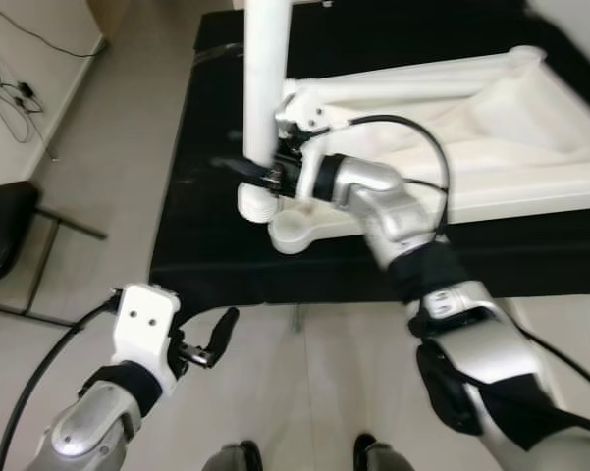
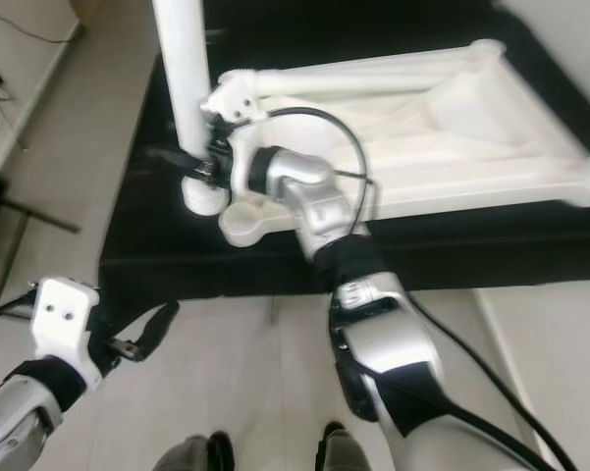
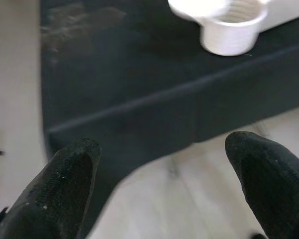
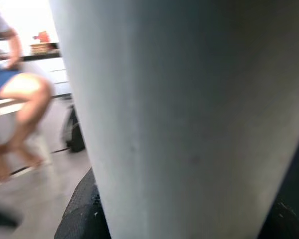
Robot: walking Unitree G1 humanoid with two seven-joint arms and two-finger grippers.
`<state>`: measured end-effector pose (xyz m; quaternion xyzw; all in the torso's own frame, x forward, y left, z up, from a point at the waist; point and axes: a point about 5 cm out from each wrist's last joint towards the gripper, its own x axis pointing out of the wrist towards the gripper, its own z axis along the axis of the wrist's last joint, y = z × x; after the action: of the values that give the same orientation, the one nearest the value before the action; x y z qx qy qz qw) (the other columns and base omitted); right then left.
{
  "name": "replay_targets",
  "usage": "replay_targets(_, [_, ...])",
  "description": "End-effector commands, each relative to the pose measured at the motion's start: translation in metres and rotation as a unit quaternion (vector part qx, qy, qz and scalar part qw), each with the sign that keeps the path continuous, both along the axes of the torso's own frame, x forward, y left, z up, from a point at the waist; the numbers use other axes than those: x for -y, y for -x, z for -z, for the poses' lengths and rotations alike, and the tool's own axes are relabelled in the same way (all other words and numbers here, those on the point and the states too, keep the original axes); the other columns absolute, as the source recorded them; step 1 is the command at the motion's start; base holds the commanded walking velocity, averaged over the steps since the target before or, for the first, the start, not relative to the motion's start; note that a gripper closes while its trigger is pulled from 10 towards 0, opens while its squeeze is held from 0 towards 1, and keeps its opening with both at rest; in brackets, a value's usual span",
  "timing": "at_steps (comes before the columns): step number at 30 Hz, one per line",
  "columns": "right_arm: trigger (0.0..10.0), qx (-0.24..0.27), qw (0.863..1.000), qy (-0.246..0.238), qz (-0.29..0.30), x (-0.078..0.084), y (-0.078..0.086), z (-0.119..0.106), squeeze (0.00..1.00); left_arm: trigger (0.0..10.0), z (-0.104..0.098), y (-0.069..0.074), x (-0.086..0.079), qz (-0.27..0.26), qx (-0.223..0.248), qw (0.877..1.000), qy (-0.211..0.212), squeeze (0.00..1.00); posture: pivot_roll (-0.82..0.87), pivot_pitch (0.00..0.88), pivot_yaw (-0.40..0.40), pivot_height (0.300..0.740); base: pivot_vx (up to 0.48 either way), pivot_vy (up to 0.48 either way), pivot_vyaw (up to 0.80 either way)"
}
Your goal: Building children table
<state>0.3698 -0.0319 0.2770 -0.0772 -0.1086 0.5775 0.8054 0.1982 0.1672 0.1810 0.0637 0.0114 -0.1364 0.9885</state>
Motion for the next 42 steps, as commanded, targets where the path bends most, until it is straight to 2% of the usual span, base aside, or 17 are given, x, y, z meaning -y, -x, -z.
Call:
replay_targets(1, [10.0, 0.020, 0.998, 0.001, -0.054, -0.009, 0.009, -0.005, 0.00, 10.0, -0.006, 0.007, 0.004, 0.005, 0.023, 1.000, -0.009, 0.00, 0.10, 0.403, 0.082, 0.740, 0.000, 0.000, 0.00])
replay_targets(6, [10.0, 0.024, 0.997, 0.004, -0.071, -0.006, 0.010, -0.005, 0.00, 10.0, -0.008, 0.012, 0.006, 0.006, 0.030, 1.000, -0.004, 0.00, 0.10, 0.414, 0.084, 0.740, 0.000, 0.000, 0.00])
replay_targets(11, [10.0, 0.035, 0.998, -0.004, -0.054, 0.011, 0.001, -0.017, 0.00, 10.0, -0.011, 0.025, 0.011, 0.010, 0.046, 0.999, -0.014, 0.00, 0.11, 0.439, 0.092, 0.740, 0.000, 0.000, 0.00])
replay_targets(16, [10.0, 0.040, 0.998, -0.017, -0.054, 0.021, -0.001, -0.025, 0.00, 10.0, -0.012, 0.029, 0.013, 0.014, 0.052, 0.998, -0.018, 0.00, 0.11, 0.442, 0.093, 0.740, 0.000, 0.000, 0.00])
replay_targets(22, [10.0, 0.050, 0.995, -0.005, -0.083, 0.025, 0.003, -0.029, 0.00, 10.0, -0.013, 0.030, 0.014, 0.022, 0.054, 0.998, -0.016, 0.00, 0.10, 0.446, 0.098, 0.740, 0.000, 0.000, 0.00])
replay_targets(29, [10.0, 0.068, 0.988, 0.058, -0.122, 0.032, 0.007, -0.029, 0.00, 10.0, -0.012, 0.030, 0.015, 0.022, 0.056, 0.998, -0.014, 0.00, 0.10, 0.443, 0.097, 0.740, 0.000, 0.000, 0.00])
replay_targets(30, [10.0, 0.081, 0.985, 0.090, -0.123, 0.033, 0.007, -0.027, 0.00, 10.0, -0.011, 0.031, 0.015, 0.022, 0.057, 0.998, -0.014, 0.00, 0.10, 0.443, 0.097, 0.740, 0.000, 0.000, 0.00])
replay_targets(31, [10.0, 0.081, 0.985, 0.090, -0.123, 0.033, 0.007, -0.027, 0.00, 10.0, -0.011, 0.031, 0.015, 0.022, 0.057, 0.998, -0.014, 0.00, 0.10, 0.443, 0.097, 0.740, 0.000, 0.000, 0.00])
replay_targets(32, [10.0, 0.092, 0.981, 0.121, -0.122, 0.032, 0.007, -0.023, 0.00, 10.0, -0.011, 0.031, 0.016, 0.023, 0.058, 0.998, -0.013, 0.00, 0.09, 0.440, 0.096, 0.740, 0.000, 0.000, 0.00])
replay_targets(33, [10.0, 0.094, 0.980, 0.130, -0.118, 0.031, 0.006, -0.022, 0.00, 10.0, -0.011, 0.031, 0.016, 0.023, 0.058, 0.998, -0.013, 0.00, 0.09, 0.438, 0.094, 0.740, 0.000, 0.000, 0.00])
replay_targets(42, [10.0, 0.085, 0.975, 0.170, -0.116, 0.025, 0.005, -0.019, 0.00, 10.0, -0.009, 0.031, 0.016, 0.023, 0.058, 0.998, -0.010, 0.00, 0.08, 0.434, 0.087, 0.740, 0.000, 0.000, 0.00])
